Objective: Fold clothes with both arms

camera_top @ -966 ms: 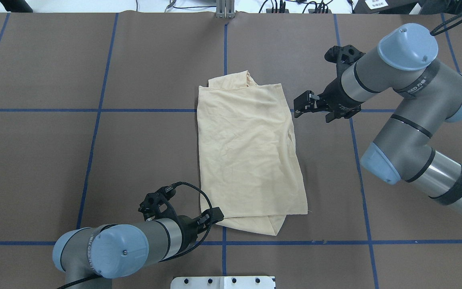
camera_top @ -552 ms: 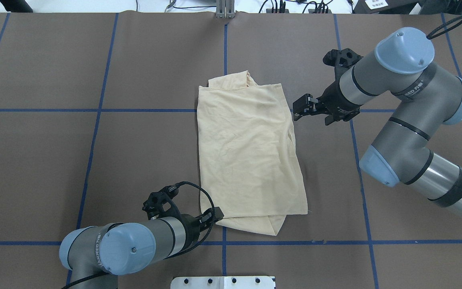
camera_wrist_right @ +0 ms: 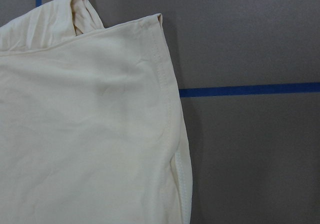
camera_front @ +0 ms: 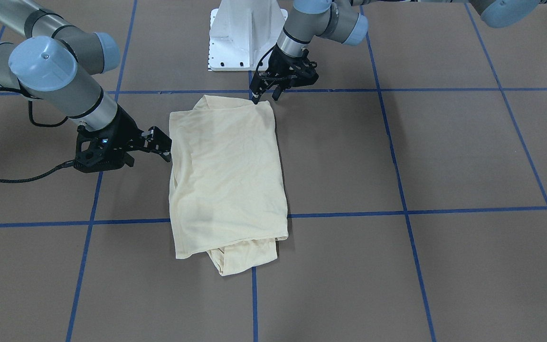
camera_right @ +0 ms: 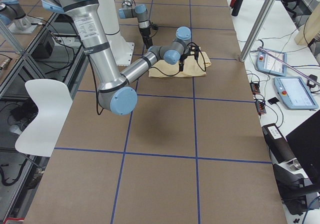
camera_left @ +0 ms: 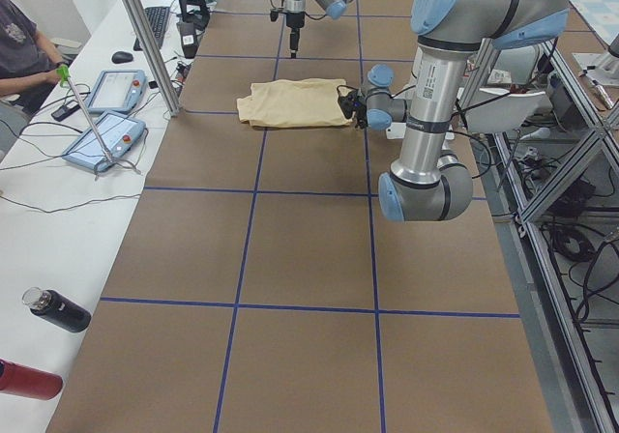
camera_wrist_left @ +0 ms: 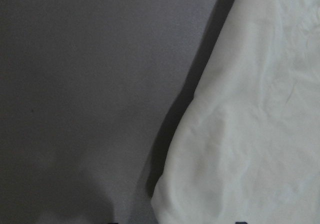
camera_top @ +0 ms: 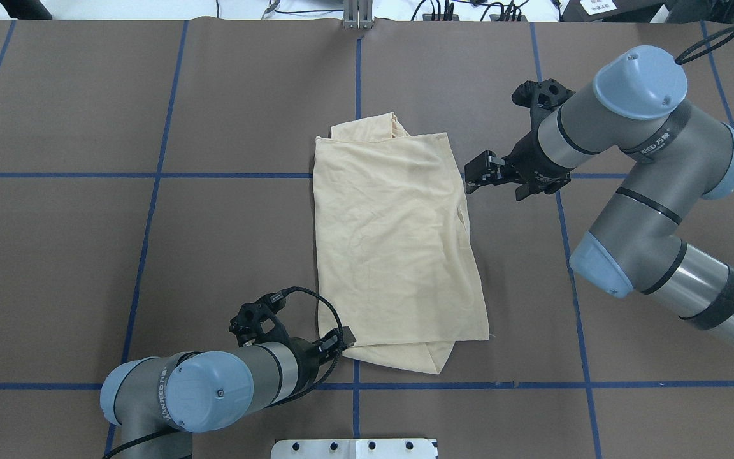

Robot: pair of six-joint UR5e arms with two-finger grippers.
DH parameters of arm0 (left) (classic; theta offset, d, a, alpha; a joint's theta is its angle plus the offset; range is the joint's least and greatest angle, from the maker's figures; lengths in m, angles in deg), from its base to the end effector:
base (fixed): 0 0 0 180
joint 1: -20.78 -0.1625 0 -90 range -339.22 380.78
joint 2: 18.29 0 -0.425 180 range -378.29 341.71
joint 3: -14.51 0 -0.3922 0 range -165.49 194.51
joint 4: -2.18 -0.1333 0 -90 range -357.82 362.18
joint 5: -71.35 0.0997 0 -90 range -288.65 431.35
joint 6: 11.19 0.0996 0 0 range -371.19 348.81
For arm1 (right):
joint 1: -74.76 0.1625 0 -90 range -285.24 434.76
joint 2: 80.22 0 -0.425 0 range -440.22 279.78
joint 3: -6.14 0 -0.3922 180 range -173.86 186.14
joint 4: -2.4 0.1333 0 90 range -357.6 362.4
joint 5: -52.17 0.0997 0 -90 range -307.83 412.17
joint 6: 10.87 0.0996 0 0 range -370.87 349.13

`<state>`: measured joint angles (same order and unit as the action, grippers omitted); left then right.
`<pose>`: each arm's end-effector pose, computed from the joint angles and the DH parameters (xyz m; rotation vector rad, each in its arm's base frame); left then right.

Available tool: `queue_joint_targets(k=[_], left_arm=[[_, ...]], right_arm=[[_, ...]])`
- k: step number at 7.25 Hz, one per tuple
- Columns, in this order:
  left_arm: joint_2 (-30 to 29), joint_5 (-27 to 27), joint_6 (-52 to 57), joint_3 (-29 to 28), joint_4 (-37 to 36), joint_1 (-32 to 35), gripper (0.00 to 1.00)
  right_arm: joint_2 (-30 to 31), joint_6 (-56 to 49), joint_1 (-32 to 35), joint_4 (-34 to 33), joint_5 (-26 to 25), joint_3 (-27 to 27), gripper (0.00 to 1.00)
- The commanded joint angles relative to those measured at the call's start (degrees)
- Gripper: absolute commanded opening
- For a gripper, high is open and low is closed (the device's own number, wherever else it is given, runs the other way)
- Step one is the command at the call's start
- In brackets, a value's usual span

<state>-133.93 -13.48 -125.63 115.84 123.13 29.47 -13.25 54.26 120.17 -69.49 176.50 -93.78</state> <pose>0.5980 -0.2353 0.2547 -0.0849 1.2025 -0.5612 -0.3817 -0.4971 0.3145 0.0402 -1.0245 0.0597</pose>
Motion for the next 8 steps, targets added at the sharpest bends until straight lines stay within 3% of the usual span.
queue_joint_targets(k=[1,3,4,5,6,8], left_arm=[[-0.6,0.0,0.0,-1.0,0.0,0.0,0.82],[-1.0,-0.1,0.0,-1.4,0.0,-0.1,0.75],[-1.1,-0.1,-0.1,-1.4,0.0,0.0,0.64],[-1.1,-0.1,-0.1,-1.3,0.0,0.0,0.45],[-1.1,-0.1,-0.1,-1.3,0.0,0.0,0.38],[-1.1,-0.1,0.1,-0.7,0.0,0.4,0.37]], right_arm=[[0.0,0.0,0.0,0.0,0.0,0.2,1.00],[0.0,0.0,0.0,0.0,0.0,0.2,1.00],[0.0,0.0,0.0,0.0,0.1,0.2,1.00],[0.1,0.0,0.0,-0.1,0.1,0.2,1.00],[0.1,-0.1,0.0,-0.1,0.1,0.2,1.00],[0.1,-0.1,0.0,-0.1,0.1,0.3,1.00]])
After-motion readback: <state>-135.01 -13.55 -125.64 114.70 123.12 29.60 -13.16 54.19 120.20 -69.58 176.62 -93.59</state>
